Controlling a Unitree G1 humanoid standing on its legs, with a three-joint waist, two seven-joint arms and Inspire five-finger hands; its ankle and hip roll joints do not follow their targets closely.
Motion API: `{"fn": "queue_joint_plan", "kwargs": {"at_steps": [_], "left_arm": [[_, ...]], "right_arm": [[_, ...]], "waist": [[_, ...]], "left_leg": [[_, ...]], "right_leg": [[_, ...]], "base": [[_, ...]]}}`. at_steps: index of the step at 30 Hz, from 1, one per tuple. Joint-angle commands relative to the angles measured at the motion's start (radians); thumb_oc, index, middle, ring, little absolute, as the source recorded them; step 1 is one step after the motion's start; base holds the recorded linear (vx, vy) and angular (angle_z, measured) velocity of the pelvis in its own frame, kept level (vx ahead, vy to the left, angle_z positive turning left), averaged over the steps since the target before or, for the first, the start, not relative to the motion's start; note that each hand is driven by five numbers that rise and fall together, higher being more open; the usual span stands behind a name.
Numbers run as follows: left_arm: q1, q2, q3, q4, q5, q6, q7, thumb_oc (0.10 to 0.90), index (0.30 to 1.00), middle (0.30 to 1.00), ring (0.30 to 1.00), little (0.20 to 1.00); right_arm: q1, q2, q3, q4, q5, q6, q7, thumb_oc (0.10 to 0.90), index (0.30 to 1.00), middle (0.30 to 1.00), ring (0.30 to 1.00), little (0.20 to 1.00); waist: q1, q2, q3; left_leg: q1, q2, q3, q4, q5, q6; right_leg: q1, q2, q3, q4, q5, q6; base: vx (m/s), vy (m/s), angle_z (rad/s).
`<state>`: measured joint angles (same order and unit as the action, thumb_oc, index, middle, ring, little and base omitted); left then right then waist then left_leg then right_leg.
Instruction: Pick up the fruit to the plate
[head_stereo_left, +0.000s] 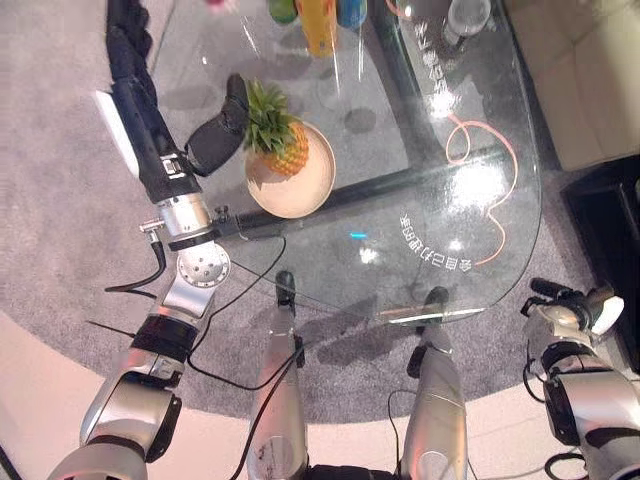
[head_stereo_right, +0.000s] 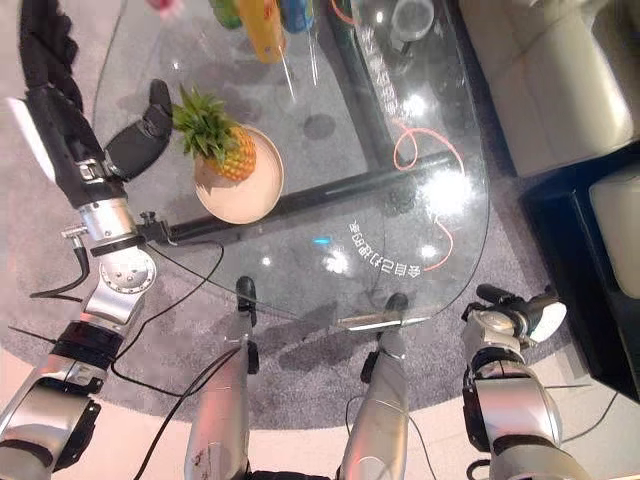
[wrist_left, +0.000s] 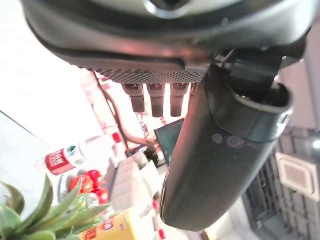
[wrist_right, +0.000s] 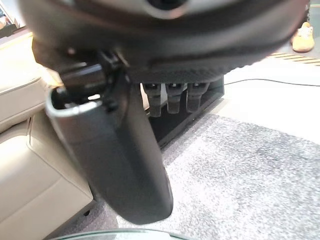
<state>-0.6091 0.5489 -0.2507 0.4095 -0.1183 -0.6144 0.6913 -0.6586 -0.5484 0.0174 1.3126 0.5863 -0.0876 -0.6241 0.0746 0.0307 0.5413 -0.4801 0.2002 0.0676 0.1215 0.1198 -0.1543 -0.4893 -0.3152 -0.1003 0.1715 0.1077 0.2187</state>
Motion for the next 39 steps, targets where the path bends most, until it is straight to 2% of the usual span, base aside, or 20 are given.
{"fn": "queue_joint_plan", "kwargs": {"at_steps": [1, 3, 4, 5, 7, 8, 9, 10, 11, 12, 13, 14, 18, 21, 25, 29, 33, 39], "left_arm": [[0.009, 0.044, 0.087, -0.008, -0.096, 0.006, -0.127, 0.800, 0.900, 0.900, 0.900, 0.900], [0.037, 0.042, 0.090, 0.009, -0.124, 0.034, -0.161, 0.800, 0.900, 0.900, 0.900, 0.900], [0.088, 0.038, 0.097, 0.042, -0.135, 0.056, -0.204, 0.800, 0.900, 0.900, 0.900, 0.900], [0.161, 0.023, 0.099, 0.094, -0.180, 0.126, -0.283, 0.800, 0.900, 0.900, 0.900, 0.900], [0.231, 0.000, 0.109, 0.168, -0.198, 0.161, -0.338, 0.800, 0.900, 0.900, 0.900, 0.900], [0.275, -0.010, 0.113, 0.226, -0.218, 0.206, -0.384, 0.800, 0.900, 0.900, 0.900, 0.900], [0.317, -0.021, 0.124, 0.284, -0.216, 0.220, -0.405, 0.800, 0.900, 0.900, 0.900, 0.900], [0.319, -0.021, 0.124, 0.285, -0.217, 0.219, -0.406, 0.800, 0.900, 0.900, 0.900, 0.900], [0.348, -0.026, 0.131, 0.334, -0.197, 0.265, -0.433, 0.800, 0.900, 0.900, 0.900, 0.900], [0.386, -0.046, 0.148, 0.446, -0.175, 0.294, -0.484, 0.800, 0.900, 0.900, 0.900, 0.900], [0.390, -0.048, 0.150, 0.458, -0.169, 0.300, -0.493, 0.800, 0.900, 0.900, 0.900, 0.900], [0.422, -0.061, 0.156, 0.556, -0.131, 0.343, -0.542, 0.800, 0.900, 0.900, 0.900, 0.900], [0.468, -0.093, 0.156, 0.757, -0.036, 0.398, -0.626, 0.800, 0.900, 0.900, 0.900, 0.900], [0.490, -0.118, 0.148, 0.872, 0.049, 0.492, -0.685, 0.800, 0.900, 0.900, 0.900, 0.900], [0.506, -0.152, 0.138, 0.956, 0.104, 0.608, -0.772, 0.800, 0.900, 0.900, 0.900, 0.900], [0.512, -0.176, 0.130, 0.974, 0.104, 0.666, -0.820, 0.800, 0.900, 0.900, 0.900, 0.900], [0.515, -0.194, 0.116, 0.986, 0.116, 0.696, -0.853, 0.800, 0.900, 0.900, 0.900, 0.900], [0.516, -0.205, 0.111, 0.991, 0.113, 0.695, -0.866, 0.800, 0.900, 0.900, 0.900, 0.900]], "right_arm": [[0.115, -0.020, -0.036, -0.015, -0.085, -0.028, 0.021, 0.800, 0.900, 0.900, 0.900, 0.900], [0.146, -0.006, -0.037, -0.021, -0.093, -0.022, 0.036, 0.800, 0.900, 0.900, 0.900, 0.900], [0.203, 0.014, -0.038, -0.028, -0.105, -0.021, 0.068, 0.800, 0.900, 0.900, 0.900, 0.900], [0.280, 0.035, -0.047, -0.028, -0.133, -0.012, 0.114, 0.800, 0.900, 0.900, 0.900, 0.900], [0.348, 0.056, -0.051, -0.021, -0.164, 0.005, 0.168, 0.800, 0.900, 0.900, 0.900, 0.900], [0.388, 0.071, -0.052, -0.012, -0.183, 0.017, 0.197, 0.800, 0.900, 0.900, 0.900, 0.900], [0.424, 0.083, -0.050, -0.004, -0.206, 0.045, 0.244, 0.800, 0.900, 0.900, 0.900, 0.900], [0.426, 0.082, -0.049, -0.005, -0.207, 0.045, 0.245, 0.800, 0.900, 0.900, 0.900, 0.900], [0.449, 0.092, -0.046, 0.003, -0.213, 0.063, 0.272, 0.800, 0.900, 0.900, 0.900, 0.900], [0.483, 0.105, -0.040, 0.018, -0.225, 0.103, 0.337, 0.800, 0.900, 0.900, 0.900, 0.900], [0.487, 0.106, -0.039, 0.020, -0.225, 0.108, 0.346, 0.800, 0.900, 0.900, 0.900, 0.900], [0.514, 0.116, -0.038, 0.045, -0.209, 0.144, 0.410, 0.800, 0.900, 0.900, 0.900, 0.900], [0.547, 0.130, -0.040, 0.098, -0.249, 0.189, 0.512, 0.800, 0.900, 0.900, 0.900, 0.900], [0.563, 0.142, -0.035, 0.121, -0.300, 0.201, 0.561, 0.800, 0.900, 0.900, 0.900, 0.900], [0.557, 0.165, -0.025, 0.140, -0.349, 0.228, 0.582, 0.800, 0.900, 0.900, 0.900, 0.900], [0.554, 0.175, -0.010, 0.149, -0.406, 0.254, 0.611, 0.800, 0.900, 0.900, 0.900, 0.900], [0.554, 0.191, 0.011, 0.150, -0.433, 0.268, 0.628, 0.800, 0.900, 0.900, 0.900, 0.900], [0.552, 0.202, 0.027, 0.148, -0.458, 0.276, 0.639, 0.800, 0.900, 0.900, 0.900, 0.900]], "waist": [[0.003, -0.002, -0.021], [0.002, -0.002, -0.023], [-0.001, -0.003, -0.045], [-0.004, -0.005, -0.087], [-0.010, -0.007, -0.128], [-0.014, -0.008, -0.158], [-0.018, -0.008, -0.187], [-0.019, -0.008, -0.187], [-0.021, -0.008, -0.212], [-0.026, -0.010, -0.252], [-0.027, -0.009, -0.256], [-0.030, -0.012, -0.294], [-0.045, -0.015, -0.370], [-0.058, -0.017, -0.406], [-0.070, -0.018, -0.435], [-0.077, -0.017, -0.447], [-0.076, -0.017, -0.457], [-0.076, -0.018, -0.467]], "left_leg": [[0.105, -0.028, -0.030, -0.059, -0.042, 0.028], [0.142, -0.028, -0.025, -0.079, -0.037, 0.027], [0.189, -0.027, -0.016, -0.110, -0.032, 0.026], [0.236, -0.025, -0.007, -0.144, -0.025, 0.025], [0.285, -0.020, 0.003, -0.173, -0.014, 0.021], [0.314, -0.018, 0.008, -0.186, -0.007, 0.020], [0.340, -0.013, 0.017, -0.195, -0.002, 0.018], [0.343, -0.012, 0.016, -0.196, -0.002, 0.018], [0.361, -0.011, 0.021, -0.201, 0.000, 0.017], [0.394, -0.003, 0.030, -0.209, 0.005, 0.014], [0.399, -0.002, 0.031, -0.209, 0.004, 0.013], [0.432, 0.003, 0.038, -0.209, 0.001, 0.009], [0.493, 0.016, 0.063, -0.209, -0.006, 0.001], [0.523, 0.025, 0.075, -0.209, -0.013, -0.005], [0.555, 0.028, 0.084, -0.209, -0.031, -0.003], [0.574, 0.034, 0.086, -0.209, -0.042, 0.000], [0.587, 0.037, 0.083, -0.209, -0.050, 0.002], [0.597, 0.041, 0.086, -0.209, -0.055, 0.001]], "right_leg": [[0.100, -0.013, -0.082, -0.036, -0.013, -0.006], [0.141, -0.012, -0.084, -0.057, -0.009, -0.005], [0.192, -0.008, -0.086, -0.090, -0.004, -0.003], [0.249, -0.002, -0.087, -0.127, -0.001, -0.004], [0.304, 0.002, -0.092, -0.156, 0.003, -0.005], [0.335, 0.006, -0.095, -0.169, 0.005, -0.006], [0.363, 0.008, -0.100, -0.179, 0.008, -0.009], [0.366, 0.009, -0.100, -0.182, 0.009, -0.008], [0.387, 0.013, -0.103, -0.189, 0.009, -0.011], [0.421, 0.016, -0.107, -0.197, 0.009, -0.013], [0.428, 0.016, -0.108, -0.199, 0.009, -0.013], [0.468, 0.020, -0.112, -0.213, 0.009, -0.015], [0.538, 0.023, -0.125, -0.236, 0.010, -0.011], [0.576, 0.028, -0.131, -0.244, -0.001, -0.011], [0.601, 0.035, -0.125, -0.244, -0.016, -0.014], [0.611, 0.041, -0.116, -0.237, -0.029, -0.019], [0.621, 0.045, -0.116, -0.235, -0.036, -0.021], [0.628, 0.046, -0.117, -0.236, -0.038, -0.021]], "base": [[0.04, 0.037, -0.04], [0.07, 0.025, -0.03], [0.21, 0.055, 0.02], [0.25, 0.066, 0.05], [0.23, 0.064, 0.00], [0.25, 0.065, -0.04], [0.19, 0.045, -0.03], [0.16, 0.037, -0.02], [0.20, 0.034, -0.07], [0.22, 0.037, -0.04], [0.30, 0.039, 0.00], [0.26, 0.032, -0.01], [0.23, 0.023, -0.05], [0.14, 0.014, -0.04], [0.10, 0.004, 0.01], [0.05, 0.009, -0.02], [0.04, -0.006, -0.02], [0.02, -0.002, -0.02]]}}
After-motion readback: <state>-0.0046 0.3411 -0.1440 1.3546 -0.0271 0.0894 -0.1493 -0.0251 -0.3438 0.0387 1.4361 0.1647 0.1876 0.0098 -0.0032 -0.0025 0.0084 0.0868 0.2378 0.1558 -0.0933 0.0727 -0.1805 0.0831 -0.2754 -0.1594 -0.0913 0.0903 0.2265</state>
